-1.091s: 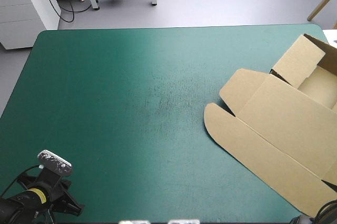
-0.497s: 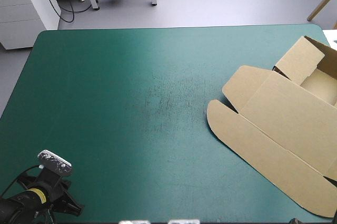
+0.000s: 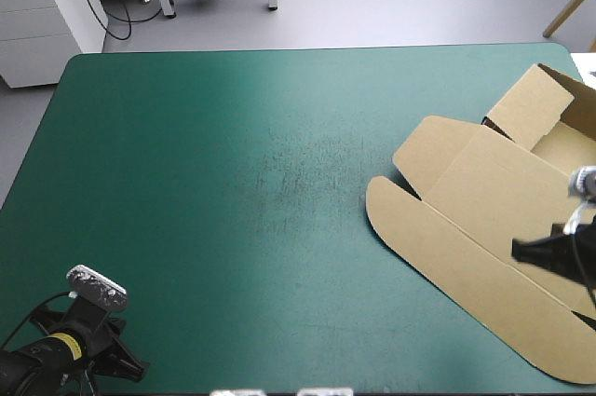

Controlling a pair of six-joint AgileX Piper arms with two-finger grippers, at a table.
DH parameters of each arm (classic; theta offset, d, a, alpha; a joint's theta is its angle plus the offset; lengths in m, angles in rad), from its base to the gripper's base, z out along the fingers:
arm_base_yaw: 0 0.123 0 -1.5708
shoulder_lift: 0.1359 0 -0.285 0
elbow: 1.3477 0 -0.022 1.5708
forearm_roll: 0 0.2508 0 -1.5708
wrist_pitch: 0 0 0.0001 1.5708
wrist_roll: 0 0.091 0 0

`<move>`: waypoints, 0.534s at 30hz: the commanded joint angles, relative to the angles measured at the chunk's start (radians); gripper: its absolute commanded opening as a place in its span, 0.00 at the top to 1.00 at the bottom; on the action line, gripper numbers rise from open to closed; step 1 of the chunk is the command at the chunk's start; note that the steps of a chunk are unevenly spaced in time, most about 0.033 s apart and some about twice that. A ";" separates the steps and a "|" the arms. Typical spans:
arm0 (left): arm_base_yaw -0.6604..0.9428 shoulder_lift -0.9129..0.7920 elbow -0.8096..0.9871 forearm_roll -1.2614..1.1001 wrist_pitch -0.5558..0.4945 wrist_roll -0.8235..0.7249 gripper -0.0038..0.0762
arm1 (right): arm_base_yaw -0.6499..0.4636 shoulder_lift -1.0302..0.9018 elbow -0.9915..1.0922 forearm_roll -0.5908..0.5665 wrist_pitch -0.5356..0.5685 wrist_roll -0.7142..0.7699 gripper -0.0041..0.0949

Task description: Fold the box

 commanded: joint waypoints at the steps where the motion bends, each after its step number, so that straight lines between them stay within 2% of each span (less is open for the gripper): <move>1: -0.006 0.008 -0.026 0.005 -0.037 -0.011 0.96 | 0.049 -0.103 0.133 0.007 -0.059 -0.044 0.96; 9: -0.006 0.008 -0.026 0.005 -0.037 -0.011 0.96 | 0.083 -0.321 0.433 0.010 -0.092 -0.103 0.96; 16: -0.006 0.008 -0.026 0.005 -0.037 -0.009 0.96 | 0.083 -0.480 0.497 0.005 -0.148 -0.112 0.96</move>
